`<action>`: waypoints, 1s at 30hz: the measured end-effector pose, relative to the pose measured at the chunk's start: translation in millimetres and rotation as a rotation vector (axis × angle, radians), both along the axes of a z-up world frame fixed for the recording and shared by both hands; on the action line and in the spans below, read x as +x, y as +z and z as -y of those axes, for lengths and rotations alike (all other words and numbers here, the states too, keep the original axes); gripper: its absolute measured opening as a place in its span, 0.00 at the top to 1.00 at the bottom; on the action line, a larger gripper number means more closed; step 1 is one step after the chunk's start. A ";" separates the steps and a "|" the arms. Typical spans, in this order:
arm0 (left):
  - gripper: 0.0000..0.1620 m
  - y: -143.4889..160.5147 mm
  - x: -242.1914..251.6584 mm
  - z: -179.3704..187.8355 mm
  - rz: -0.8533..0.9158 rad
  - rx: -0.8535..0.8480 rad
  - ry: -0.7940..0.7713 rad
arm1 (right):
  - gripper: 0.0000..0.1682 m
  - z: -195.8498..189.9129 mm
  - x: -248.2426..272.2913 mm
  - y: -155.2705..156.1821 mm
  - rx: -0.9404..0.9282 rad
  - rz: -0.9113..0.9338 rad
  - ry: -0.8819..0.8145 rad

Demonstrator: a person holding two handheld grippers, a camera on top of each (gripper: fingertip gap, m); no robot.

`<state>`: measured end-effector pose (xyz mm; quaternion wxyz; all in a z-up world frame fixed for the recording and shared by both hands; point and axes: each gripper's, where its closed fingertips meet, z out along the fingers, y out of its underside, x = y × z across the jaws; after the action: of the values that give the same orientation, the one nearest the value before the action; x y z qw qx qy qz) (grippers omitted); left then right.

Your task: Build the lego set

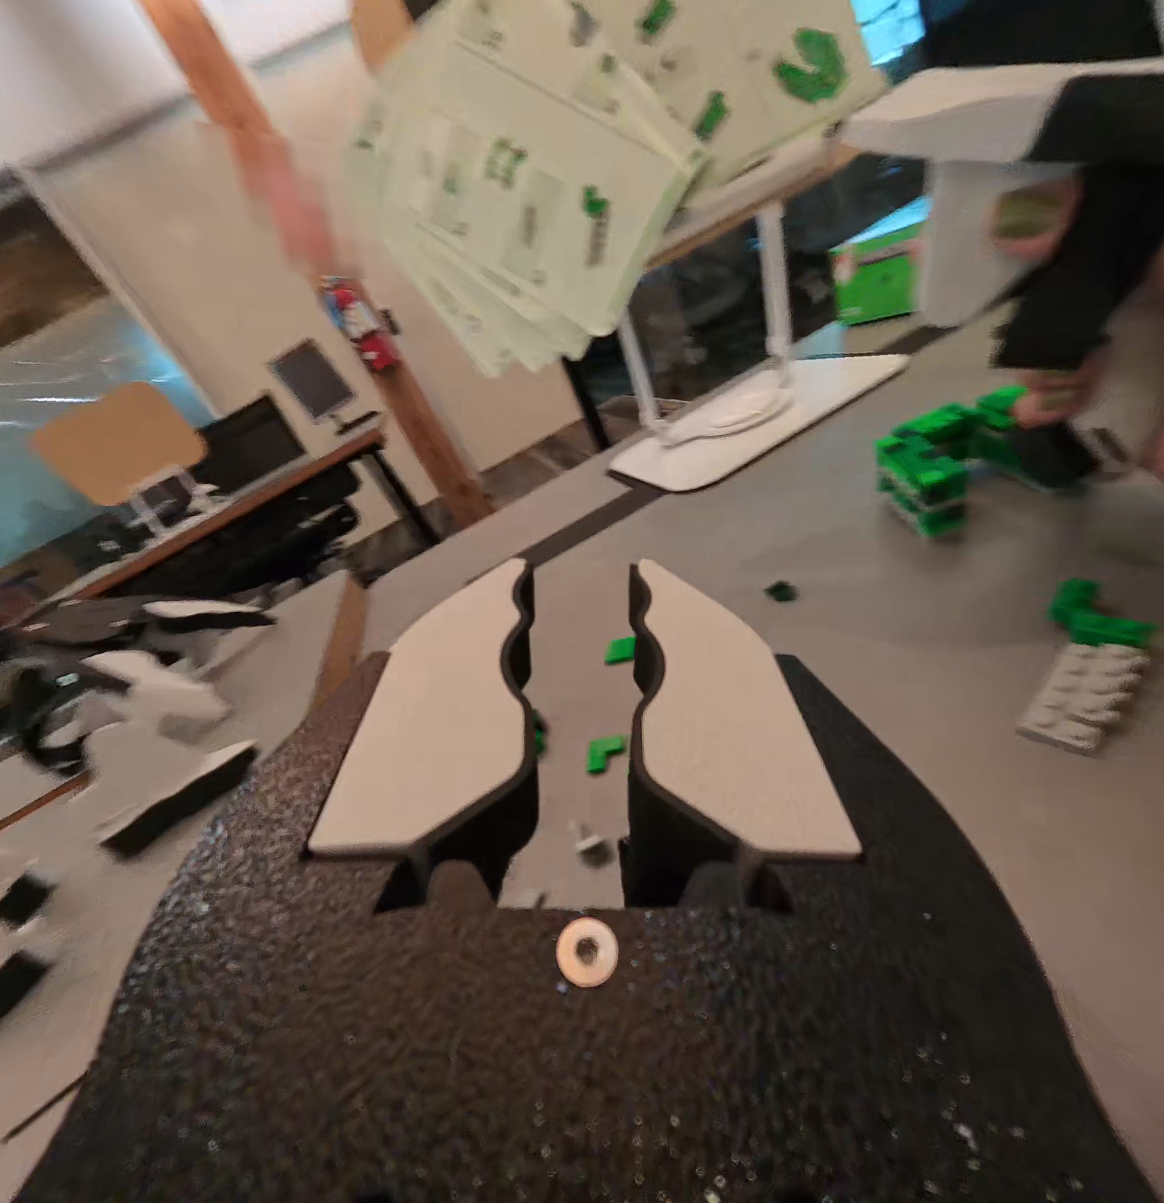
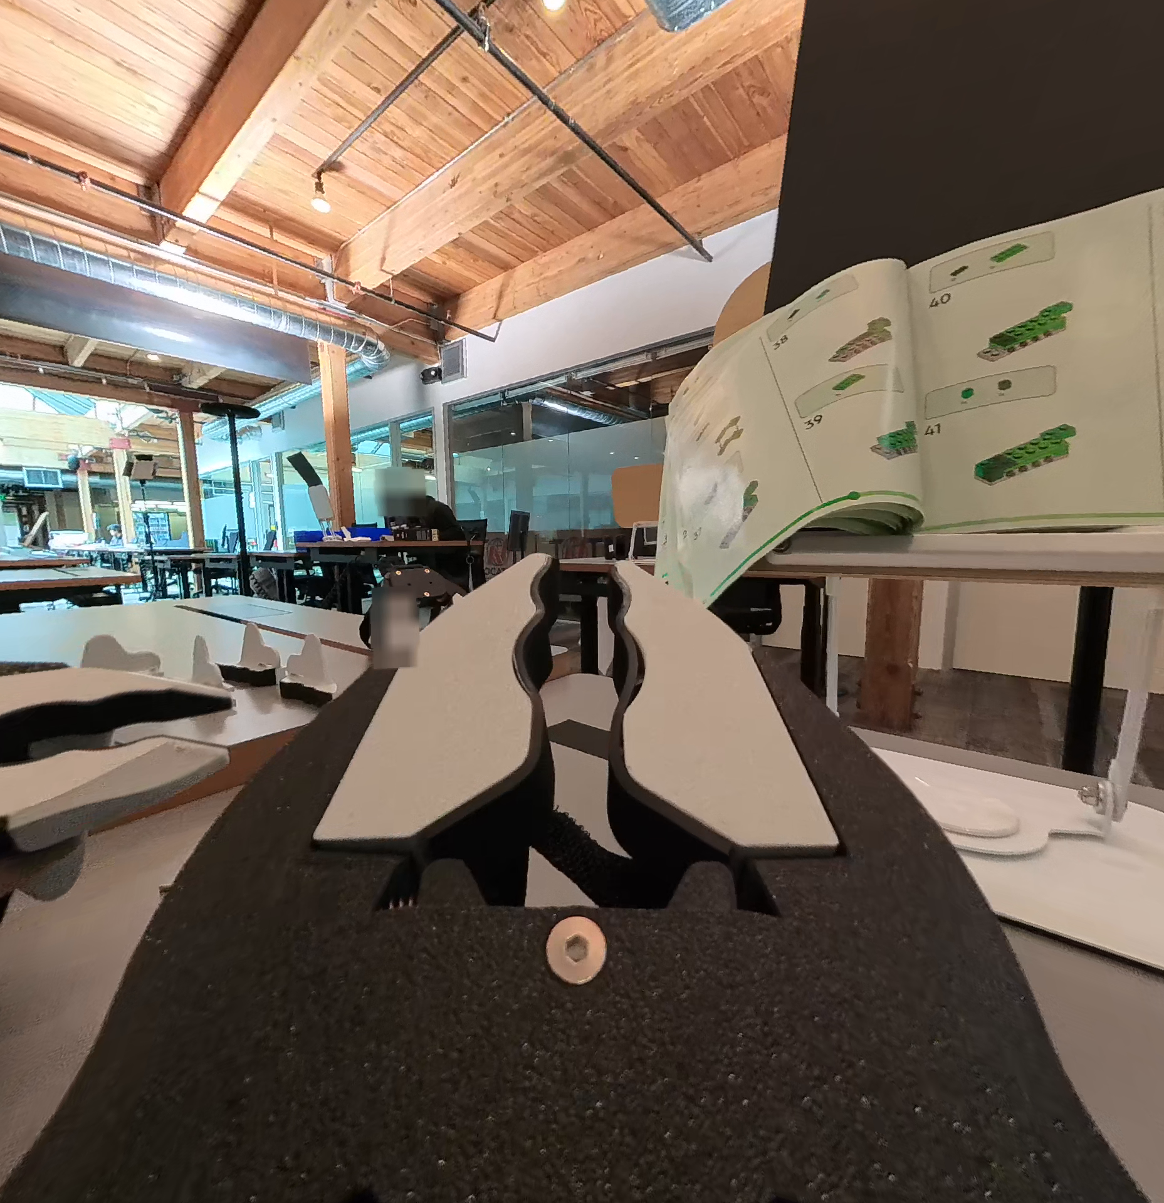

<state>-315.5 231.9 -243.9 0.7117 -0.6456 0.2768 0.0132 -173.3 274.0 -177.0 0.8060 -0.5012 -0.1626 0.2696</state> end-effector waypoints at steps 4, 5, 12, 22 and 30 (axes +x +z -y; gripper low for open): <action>0.86 1.2 14.2 4.5 -0.024 0.023 -0.039 | 0.93 1.3 -4.8 -1.1 0.009 0.022 0.010; 0.86 0.3 12.9 3.4 -0.026 0.019 -0.034 | 0.93 1.6 -6.3 -1.6 0.009 0.026 0.013; 0.86 -0.8 9.1 2.8 0.116 -0.066 -0.086 | 0.94 6.1 -15.5 -2.9 0.028 0.070 0.031; 0.86 -4.0 5.9 -0.3 0.127 -0.093 -0.060 | 0.95 5.7 -15.4 -3.2 0.024 0.072 0.036; 0.87 -1.9 -5.9 -2.7 0.193 -0.100 -0.018 | 0.95 6.3 -16.4 -3.4 0.027 0.078 0.037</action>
<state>-321.3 234.5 -245.7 0.7020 -0.6761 0.2131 -0.0691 -189.7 267.7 -180.4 0.8006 -0.4973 -0.2069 0.2627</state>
